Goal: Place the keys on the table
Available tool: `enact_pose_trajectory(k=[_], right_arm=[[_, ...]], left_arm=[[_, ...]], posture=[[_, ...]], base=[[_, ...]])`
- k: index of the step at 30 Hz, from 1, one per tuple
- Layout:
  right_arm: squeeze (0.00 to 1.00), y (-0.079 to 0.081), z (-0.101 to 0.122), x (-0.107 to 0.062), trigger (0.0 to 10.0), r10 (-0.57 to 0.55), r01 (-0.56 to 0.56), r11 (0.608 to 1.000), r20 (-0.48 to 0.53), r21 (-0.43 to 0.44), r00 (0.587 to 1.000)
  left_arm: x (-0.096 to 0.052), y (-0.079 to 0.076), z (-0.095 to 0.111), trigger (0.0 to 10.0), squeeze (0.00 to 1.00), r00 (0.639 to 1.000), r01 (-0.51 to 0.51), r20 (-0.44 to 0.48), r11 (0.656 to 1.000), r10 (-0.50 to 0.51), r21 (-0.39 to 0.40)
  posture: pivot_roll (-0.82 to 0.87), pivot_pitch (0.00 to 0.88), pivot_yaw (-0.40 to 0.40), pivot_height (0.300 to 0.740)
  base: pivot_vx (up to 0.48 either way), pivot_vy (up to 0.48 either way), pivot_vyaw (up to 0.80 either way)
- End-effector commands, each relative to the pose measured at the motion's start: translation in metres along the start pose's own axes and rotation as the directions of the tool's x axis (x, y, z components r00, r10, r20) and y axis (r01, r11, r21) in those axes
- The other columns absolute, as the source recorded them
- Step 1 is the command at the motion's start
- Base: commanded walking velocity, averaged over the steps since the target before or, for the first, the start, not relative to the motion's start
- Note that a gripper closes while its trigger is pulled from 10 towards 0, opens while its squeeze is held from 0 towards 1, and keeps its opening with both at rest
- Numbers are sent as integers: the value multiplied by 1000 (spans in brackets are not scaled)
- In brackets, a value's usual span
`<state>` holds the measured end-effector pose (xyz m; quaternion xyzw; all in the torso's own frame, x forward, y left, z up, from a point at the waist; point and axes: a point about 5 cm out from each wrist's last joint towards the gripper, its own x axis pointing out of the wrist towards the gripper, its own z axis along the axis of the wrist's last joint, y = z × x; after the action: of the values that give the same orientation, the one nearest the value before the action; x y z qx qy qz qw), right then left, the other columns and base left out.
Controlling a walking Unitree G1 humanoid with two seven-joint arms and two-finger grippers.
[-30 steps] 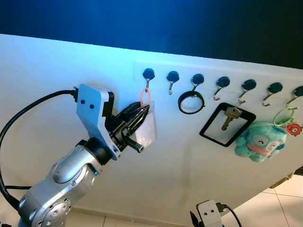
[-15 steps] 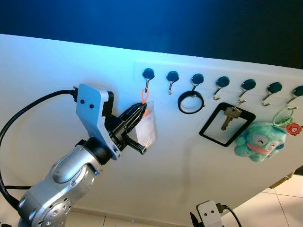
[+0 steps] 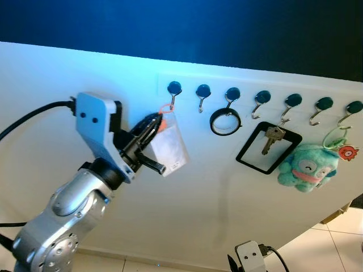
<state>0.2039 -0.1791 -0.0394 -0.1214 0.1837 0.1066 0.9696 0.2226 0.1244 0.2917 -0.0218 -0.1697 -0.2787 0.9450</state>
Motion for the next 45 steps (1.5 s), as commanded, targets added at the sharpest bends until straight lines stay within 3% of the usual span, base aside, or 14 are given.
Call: enact_pose_trajectory(k=[1,7,15,23,33,45], right_arm=[[0,2,-9,-7,10000,0,0,1000,-29,7,1000],[0,3,-9,-7,10000,7,-6,1000,-32,5,999],[0,3,-7,-4,10000,18,-18,1000,-28,-3,999],[0,1,-6,-4,10000,3,-3,1000,-22,1,1000],[0,5,-7,-4,10000,3,-3,1000,-23,8,1000],[0,5,-6,-3,10000,9,-9,1000,-26,4,1000]], left_arm=[[-7,0,4,10000,0,1000,10,-2,999,-10,30],[-16,-11,3,10000,0,990,132,-52,991,-130,30],[-8,-16,5,10000,0,981,189,-41,981,-187,45],[2,-6,11,10000,0,991,137,-7,989,-137,50],[-6,-9,-8,10000,0,965,229,-139,972,-221,47],[-8,3,-1,10000,0,984,151,-107,986,-142,77]], posture=[[143,158,-39,740],[155,165,-46,740],[161,165,-55,740],[150,159,-50,740],[144,157,-36,740],[153,149,-46,740]], base=[[0,0,0],[0,0,0],[0,0,0],[0,0,0],[0,0,0],[0,0,0]])
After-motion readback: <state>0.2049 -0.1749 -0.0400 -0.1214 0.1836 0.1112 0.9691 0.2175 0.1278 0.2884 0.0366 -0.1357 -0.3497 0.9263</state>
